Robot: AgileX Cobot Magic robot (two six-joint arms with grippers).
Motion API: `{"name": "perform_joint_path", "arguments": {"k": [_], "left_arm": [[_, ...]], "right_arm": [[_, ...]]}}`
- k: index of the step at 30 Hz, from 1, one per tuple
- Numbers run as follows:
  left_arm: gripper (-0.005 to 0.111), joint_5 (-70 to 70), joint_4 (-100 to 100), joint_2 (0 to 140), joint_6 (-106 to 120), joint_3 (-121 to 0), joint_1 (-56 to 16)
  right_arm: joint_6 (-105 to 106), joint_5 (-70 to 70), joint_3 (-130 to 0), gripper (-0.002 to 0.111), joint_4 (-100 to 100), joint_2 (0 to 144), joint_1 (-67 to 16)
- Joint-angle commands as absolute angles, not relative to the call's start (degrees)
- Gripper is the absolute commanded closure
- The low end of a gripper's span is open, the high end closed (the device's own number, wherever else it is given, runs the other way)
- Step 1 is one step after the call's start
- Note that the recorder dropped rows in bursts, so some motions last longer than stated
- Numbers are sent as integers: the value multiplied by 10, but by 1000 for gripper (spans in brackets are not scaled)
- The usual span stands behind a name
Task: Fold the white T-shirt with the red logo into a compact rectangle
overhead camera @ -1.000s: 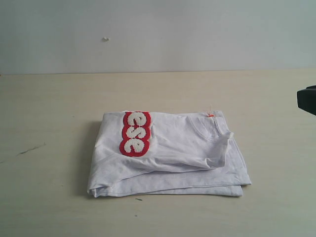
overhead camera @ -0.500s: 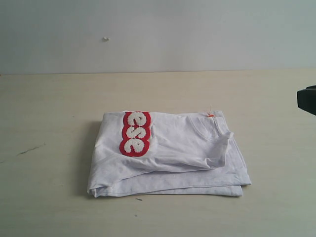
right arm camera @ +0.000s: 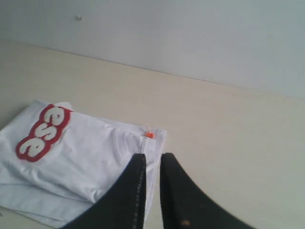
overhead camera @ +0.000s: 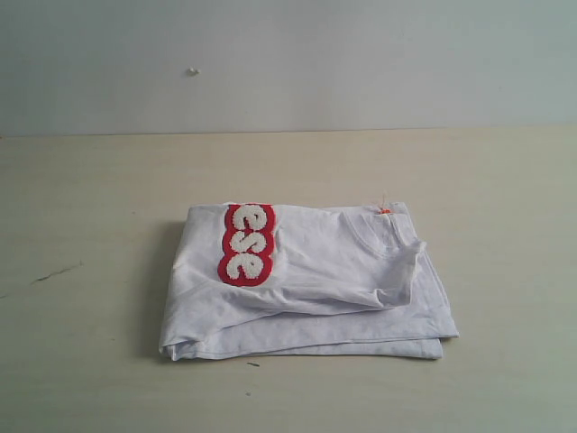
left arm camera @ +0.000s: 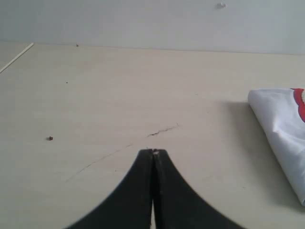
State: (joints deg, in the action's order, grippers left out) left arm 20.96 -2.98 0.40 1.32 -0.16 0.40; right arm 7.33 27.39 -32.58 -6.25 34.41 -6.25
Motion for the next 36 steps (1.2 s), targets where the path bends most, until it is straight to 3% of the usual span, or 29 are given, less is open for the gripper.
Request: {"name": "perform_joint_path", "arguments": {"k": [1, 19, 36], "left_arm": [[107, 202, -32, 0, 13, 0, 1], [107, 202, -32, 0, 13, 0, 1], [107, 202, -32, 0, 13, 0, 1]], "right_arm": [[75, 227, -274, 95, -54, 309, -1], [74, 145, -80, 95, -60, 155, 97], [74, 173, 0, 95, -57, 0, 112]]}}
